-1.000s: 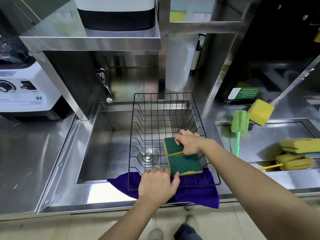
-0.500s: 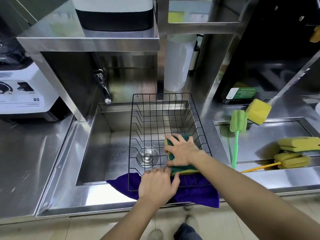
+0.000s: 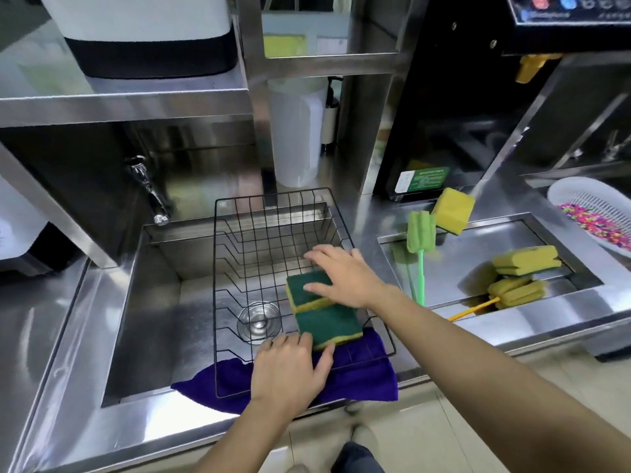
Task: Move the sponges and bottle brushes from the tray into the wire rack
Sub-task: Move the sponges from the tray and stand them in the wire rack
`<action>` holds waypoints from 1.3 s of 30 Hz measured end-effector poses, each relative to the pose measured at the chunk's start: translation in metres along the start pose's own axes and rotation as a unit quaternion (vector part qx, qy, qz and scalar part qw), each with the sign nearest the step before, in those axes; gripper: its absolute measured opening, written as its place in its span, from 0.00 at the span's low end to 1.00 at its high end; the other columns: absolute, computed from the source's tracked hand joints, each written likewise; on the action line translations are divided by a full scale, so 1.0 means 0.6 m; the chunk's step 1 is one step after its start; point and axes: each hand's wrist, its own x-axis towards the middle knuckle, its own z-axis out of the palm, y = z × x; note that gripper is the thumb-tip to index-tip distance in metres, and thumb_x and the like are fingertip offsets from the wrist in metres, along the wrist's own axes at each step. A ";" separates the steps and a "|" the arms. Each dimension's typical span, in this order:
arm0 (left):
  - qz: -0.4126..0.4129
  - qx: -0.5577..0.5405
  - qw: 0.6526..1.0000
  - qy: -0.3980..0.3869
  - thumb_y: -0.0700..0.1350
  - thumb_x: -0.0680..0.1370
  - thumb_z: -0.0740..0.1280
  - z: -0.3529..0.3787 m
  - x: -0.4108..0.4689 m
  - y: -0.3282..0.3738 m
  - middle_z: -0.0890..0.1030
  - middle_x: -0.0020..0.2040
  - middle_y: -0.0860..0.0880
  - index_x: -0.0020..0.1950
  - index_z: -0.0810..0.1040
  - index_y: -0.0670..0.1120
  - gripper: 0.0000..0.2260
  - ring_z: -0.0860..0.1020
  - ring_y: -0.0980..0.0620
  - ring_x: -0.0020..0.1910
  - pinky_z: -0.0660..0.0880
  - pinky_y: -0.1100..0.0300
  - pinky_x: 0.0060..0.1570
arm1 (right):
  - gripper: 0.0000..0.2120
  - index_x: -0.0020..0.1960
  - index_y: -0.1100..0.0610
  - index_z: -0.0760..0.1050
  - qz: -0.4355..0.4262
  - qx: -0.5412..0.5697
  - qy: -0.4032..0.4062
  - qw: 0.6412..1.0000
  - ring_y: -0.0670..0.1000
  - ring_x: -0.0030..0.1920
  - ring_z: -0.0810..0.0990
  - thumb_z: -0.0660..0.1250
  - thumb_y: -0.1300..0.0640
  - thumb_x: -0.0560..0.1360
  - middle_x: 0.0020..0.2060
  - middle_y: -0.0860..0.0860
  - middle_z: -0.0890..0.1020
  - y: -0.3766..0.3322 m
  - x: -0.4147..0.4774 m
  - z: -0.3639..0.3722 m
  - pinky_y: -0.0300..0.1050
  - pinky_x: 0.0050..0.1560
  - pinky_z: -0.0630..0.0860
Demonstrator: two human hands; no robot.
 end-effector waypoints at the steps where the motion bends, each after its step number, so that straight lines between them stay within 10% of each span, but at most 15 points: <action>1: 0.007 -0.001 1.000 0.003 0.62 0.75 0.54 -0.001 0.005 0.011 0.78 0.31 0.48 0.34 0.76 0.47 0.23 0.77 0.46 0.32 0.71 0.55 0.33 | 0.28 0.73 0.53 0.60 0.020 0.001 0.032 0.999 0.53 0.72 0.64 0.60 0.43 0.77 0.72 0.52 0.65 0.016 -0.005 -0.010 0.57 0.69 0.59; 10: 0.084 -0.005 0.996 0.015 0.59 0.74 0.55 0.015 0.039 0.090 0.76 0.35 0.47 0.37 0.78 0.45 0.21 0.74 0.45 0.36 0.70 0.50 0.38 | 0.24 0.69 0.58 0.65 0.342 -0.028 0.253 0.904 0.58 0.66 0.68 0.64 0.53 0.76 0.68 0.57 0.68 0.205 -0.106 -0.044 0.55 0.62 0.63; 17: 0.093 0.002 0.996 -0.009 0.58 0.75 0.54 0.025 0.039 0.094 0.75 0.35 0.47 0.38 0.78 0.44 0.22 0.74 0.44 0.35 0.72 0.50 0.35 | 0.32 0.73 0.50 0.57 0.520 -0.072 0.157 0.836 0.67 0.75 0.48 0.66 0.48 0.74 0.77 0.61 0.46 0.326 -0.191 -0.050 0.65 0.69 0.55; 22: 0.090 0.001 0.996 -0.006 0.58 0.75 0.53 0.028 0.041 0.097 0.75 0.35 0.47 0.38 0.78 0.44 0.22 0.74 0.45 0.35 0.72 0.50 0.34 | 0.33 0.71 0.52 0.56 0.584 -0.016 0.126 0.801 0.67 0.75 0.48 0.67 0.45 0.72 0.76 0.63 0.47 0.376 -0.219 -0.052 0.66 0.70 0.54; 26: 0.084 -0.003 0.996 -0.016 0.57 0.75 0.53 0.023 0.042 0.098 0.75 0.35 0.48 0.38 0.78 0.44 0.22 0.74 0.46 0.34 0.72 0.51 0.33 | 0.33 0.68 0.58 0.58 0.579 0.024 0.171 0.797 0.65 0.68 0.65 0.70 0.50 0.70 0.66 0.63 0.66 0.377 -0.220 -0.056 0.64 0.65 0.63; 31: 0.075 -0.004 0.996 -0.047 0.58 0.75 0.53 0.016 0.045 0.099 0.75 0.36 0.49 0.39 0.79 0.45 0.22 0.74 0.47 0.36 0.72 0.51 0.35 | 0.44 0.75 0.60 0.50 0.434 0.195 0.364 0.801 0.61 0.70 0.66 0.74 0.55 0.69 0.72 0.58 0.62 0.324 -0.166 -0.102 0.59 0.66 0.67; 39: 0.046 -0.059 0.996 -0.055 0.59 0.78 0.53 -0.004 0.043 0.081 0.77 0.42 0.52 0.46 0.78 0.48 0.19 0.74 0.51 0.43 0.69 0.56 0.45 | 0.34 0.68 0.63 0.63 0.205 0.188 0.308 0.910 0.56 0.58 0.71 0.73 0.66 0.66 0.62 0.59 0.67 0.162 -0.039 -0.129 0.43 0.60 0.70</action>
